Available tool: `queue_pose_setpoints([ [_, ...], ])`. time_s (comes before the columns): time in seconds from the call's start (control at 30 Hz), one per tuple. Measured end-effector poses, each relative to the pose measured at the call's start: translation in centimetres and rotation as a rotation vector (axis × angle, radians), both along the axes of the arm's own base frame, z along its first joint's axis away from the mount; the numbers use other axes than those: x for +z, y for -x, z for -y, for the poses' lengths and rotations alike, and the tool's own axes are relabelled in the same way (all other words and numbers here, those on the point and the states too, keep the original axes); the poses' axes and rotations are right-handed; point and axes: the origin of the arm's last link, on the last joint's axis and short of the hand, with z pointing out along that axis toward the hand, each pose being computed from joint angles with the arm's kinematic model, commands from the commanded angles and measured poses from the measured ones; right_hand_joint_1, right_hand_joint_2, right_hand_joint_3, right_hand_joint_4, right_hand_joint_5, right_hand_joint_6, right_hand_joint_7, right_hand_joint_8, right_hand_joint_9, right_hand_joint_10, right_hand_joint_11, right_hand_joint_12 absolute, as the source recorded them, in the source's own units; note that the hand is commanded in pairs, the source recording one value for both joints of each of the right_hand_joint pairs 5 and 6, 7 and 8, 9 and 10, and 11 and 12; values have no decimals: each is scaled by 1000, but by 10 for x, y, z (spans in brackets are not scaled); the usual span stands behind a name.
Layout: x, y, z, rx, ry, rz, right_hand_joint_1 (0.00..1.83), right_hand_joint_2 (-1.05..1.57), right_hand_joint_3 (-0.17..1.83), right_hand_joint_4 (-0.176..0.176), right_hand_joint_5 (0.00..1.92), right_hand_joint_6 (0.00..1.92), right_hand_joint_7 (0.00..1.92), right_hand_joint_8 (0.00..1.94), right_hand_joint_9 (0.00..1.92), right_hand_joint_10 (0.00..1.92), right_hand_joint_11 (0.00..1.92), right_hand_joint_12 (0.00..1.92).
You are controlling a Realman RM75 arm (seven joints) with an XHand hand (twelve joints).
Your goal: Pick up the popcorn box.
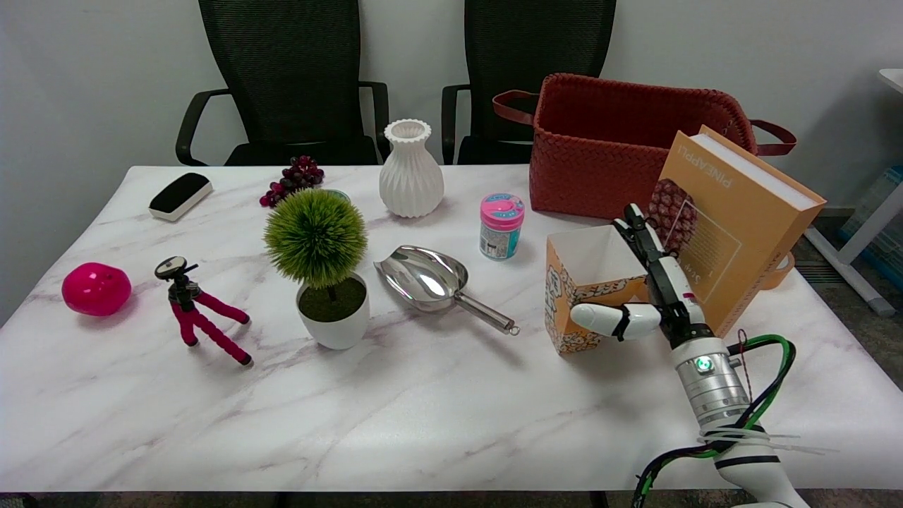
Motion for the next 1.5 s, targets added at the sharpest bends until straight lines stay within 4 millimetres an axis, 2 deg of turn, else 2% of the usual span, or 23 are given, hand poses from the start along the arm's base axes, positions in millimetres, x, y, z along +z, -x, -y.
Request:
queue_pose_setpoints([
  [0.57,0,3,7,-3,-47,92,917,-85,426,0,0,0,242,242,0,0,105,105],
  [0.87,-1,6,11,-16,-70,124,974,-83,361,0,0,0,275,275,0,0,125,125],
  [1.2,0,9,14,-29,-80,138,993,-108,405,0,135,135,399,399,1,1,232,232],
  [1.5,1,11,16,-37,-82,142,1010,-120,424,0,262,262,525,525,103,103,385,385],
])
